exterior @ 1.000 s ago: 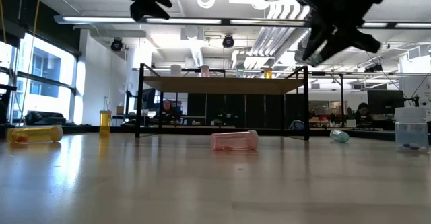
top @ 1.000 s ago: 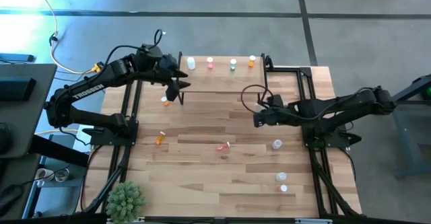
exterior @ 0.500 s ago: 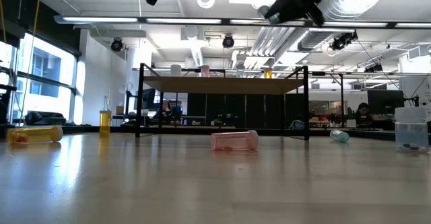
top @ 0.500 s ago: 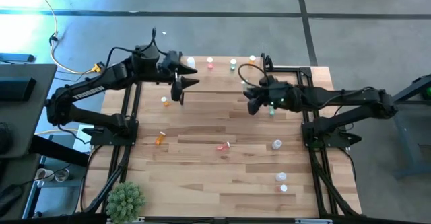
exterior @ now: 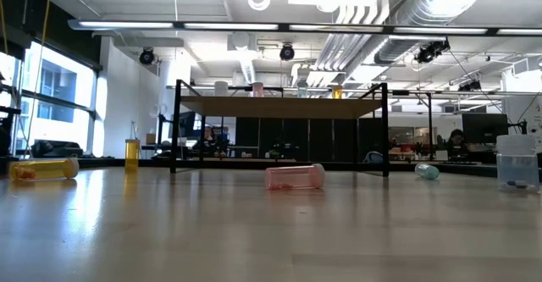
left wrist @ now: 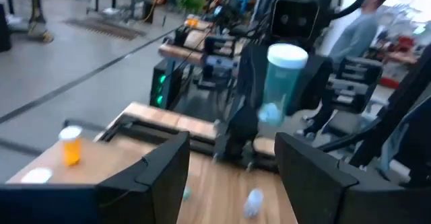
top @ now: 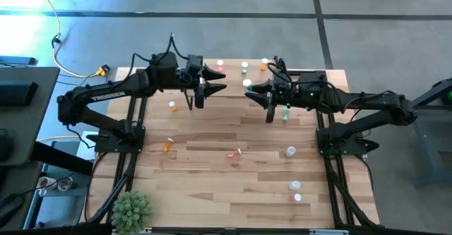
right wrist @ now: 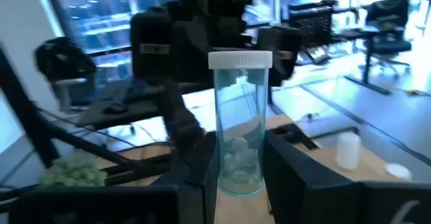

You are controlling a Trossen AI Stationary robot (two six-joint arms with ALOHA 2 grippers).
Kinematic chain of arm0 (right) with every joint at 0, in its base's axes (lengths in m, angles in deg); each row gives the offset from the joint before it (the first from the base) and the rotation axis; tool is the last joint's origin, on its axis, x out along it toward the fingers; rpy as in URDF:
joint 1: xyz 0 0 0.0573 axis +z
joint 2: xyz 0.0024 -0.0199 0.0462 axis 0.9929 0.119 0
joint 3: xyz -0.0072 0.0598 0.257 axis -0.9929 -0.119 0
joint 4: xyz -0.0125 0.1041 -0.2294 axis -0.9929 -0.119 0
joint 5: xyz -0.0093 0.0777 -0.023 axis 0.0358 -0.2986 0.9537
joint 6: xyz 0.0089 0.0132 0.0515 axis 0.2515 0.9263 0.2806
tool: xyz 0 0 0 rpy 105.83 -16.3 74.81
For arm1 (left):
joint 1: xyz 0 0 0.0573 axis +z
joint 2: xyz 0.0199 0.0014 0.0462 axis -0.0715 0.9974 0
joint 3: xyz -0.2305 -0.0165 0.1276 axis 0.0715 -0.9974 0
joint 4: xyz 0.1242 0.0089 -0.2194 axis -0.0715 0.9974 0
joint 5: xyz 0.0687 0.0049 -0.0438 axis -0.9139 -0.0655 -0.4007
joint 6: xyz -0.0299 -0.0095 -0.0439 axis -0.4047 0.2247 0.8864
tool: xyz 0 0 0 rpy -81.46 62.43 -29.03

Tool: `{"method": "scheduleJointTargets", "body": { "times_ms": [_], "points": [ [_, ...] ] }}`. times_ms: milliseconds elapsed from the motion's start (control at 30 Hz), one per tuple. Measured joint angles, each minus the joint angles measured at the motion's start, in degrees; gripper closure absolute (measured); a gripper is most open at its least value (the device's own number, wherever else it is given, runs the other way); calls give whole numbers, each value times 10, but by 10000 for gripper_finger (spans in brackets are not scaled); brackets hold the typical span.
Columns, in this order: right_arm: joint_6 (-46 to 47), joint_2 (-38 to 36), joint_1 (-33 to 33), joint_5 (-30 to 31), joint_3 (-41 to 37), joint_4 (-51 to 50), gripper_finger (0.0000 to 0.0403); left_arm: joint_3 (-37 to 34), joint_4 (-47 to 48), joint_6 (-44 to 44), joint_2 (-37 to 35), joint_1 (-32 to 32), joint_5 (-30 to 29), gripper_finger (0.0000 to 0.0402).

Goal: Pick and place medicine bottles onto shelf by color
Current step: Put the right blue pill bottle on the shelf aligned with the other blue pill bottle

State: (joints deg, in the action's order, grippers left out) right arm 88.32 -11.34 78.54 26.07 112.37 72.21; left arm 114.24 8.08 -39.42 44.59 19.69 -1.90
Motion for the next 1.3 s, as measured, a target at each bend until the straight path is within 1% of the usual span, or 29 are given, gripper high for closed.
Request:
{"method": "scheduleJointTargets", "body": {
  "times_ms": [100,300,567,700,967,1167,1300],
  "points": [
    [-2,0,0,-20,0,5,322,0,-46,6,16,-18,0,193],
    [-2,2,0,-41,0,2,322,0,-123,14,52,-54,0,193],
    [-2,2,0,-44,0,-2,322,0,-183,14,98,-78,-14,193],
    [-1,2,1,-44,0,-3,322,0,-231,14,117,-80,-15,193],
    [4,2,2,-44,0,-7,322,0,-262,14,143,-81,-16,195],
    [11,2,2,-44,0,-12,322,0,-303,14,149,-80,-15,211],
    [14,2,2,-44,0,-12,322,0,-301,14,148,-80,-14,225]
  ]
}}
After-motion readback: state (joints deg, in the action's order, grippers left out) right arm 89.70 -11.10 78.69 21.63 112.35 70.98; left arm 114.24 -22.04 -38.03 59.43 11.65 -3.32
